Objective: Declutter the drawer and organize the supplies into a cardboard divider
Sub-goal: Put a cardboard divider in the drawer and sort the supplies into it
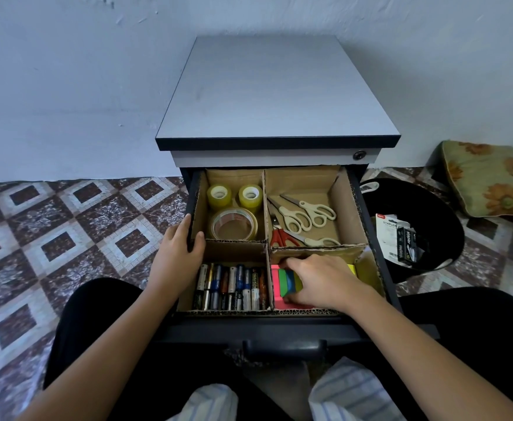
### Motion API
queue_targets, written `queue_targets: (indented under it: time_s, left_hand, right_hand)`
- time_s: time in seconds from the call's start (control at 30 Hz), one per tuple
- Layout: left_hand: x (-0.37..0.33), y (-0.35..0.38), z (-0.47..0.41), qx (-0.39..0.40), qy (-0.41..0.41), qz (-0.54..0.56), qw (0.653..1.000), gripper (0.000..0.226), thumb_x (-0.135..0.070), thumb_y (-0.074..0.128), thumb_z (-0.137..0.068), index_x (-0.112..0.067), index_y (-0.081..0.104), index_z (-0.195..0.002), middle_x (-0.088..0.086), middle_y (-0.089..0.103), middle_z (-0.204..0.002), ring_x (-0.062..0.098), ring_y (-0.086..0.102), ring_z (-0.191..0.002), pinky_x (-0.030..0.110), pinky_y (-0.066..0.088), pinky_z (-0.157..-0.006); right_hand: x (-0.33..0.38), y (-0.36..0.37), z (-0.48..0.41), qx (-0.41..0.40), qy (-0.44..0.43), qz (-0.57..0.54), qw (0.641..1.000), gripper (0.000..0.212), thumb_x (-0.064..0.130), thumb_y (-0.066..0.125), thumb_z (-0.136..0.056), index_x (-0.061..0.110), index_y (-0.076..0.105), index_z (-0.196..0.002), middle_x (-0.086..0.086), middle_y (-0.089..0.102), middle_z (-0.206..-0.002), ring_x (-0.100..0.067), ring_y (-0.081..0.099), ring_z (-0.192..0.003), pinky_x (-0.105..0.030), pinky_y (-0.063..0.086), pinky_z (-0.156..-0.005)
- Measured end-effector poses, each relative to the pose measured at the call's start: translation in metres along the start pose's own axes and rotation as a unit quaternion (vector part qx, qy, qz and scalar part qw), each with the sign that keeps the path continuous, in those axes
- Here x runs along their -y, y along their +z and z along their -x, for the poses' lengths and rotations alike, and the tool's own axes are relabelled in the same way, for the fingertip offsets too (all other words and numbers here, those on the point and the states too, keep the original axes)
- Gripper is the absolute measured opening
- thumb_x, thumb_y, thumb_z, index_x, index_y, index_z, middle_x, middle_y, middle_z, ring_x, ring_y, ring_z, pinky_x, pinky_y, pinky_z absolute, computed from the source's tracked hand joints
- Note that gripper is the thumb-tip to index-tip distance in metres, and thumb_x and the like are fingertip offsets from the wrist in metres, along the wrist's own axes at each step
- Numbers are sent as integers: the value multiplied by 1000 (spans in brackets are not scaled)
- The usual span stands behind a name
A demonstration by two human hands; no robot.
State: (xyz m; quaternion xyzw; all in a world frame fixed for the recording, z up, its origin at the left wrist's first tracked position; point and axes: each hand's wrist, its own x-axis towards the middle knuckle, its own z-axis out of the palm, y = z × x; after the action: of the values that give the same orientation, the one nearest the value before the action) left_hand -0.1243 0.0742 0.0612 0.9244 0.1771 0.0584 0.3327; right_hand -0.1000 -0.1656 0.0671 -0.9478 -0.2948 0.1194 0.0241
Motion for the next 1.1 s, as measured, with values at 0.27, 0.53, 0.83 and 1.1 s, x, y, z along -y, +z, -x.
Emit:
queue_targets:
  time_s: [0.27, 0.53, 0.83, 1.1]
  left_hand:
    - [-1, -1, 1, -1, 4, -4, 1000, 55, -36, 40, -98, -21, 24, -149, 8, 35, -145, 25, 40, -129, 34, 40, -95]
    - [-2, -1, 1, 0, 0, -3, 1000, 55, -36, 40, -98, -21, 24, -149, 9, 35, -145, 26, 40, -130, 36, 40, -99]
    - [-2, -1, 1, 5, -5, -5, 1000, 55, -36, 40, -98, -21, 23, -149, 10, 34, -146, 27, 40, -129, 36, 41, -98]
    - [-3, -2, 1, 5, -1, -6, 1000, 55, -34, 40, -98, -19, 24, -149, 11, 33, -147, 28, 36, -132, 37, 37, -102]
  right_hand:
    - [1, -1, 0, 6, 0, -3, 1000, 45, 53, 60, -78, 25, 52, -112, 1, 67, -103, -23, 62, -99, -34, 50, -80]
    - [10, -1, -1, -9, -15, -15, 1000, 41, 56, 55, -81, 26, 54, -110, 1, 67, -105, -23, 62, -101, -30, 44, -75]
    - [8, -7, 0, -1, 7, -33, 999, 50, 58, 61, -77, 29, 53, -117, 3, 66, -108, -21, 61, -103, -31, 46, -81]
    - [-23, -17, 20, 35, 45, 3, 998, 69, 63, 62, -76, 37, 39, -135, 5, 60, -124, -17, 55, -115, -35, 44, -91]
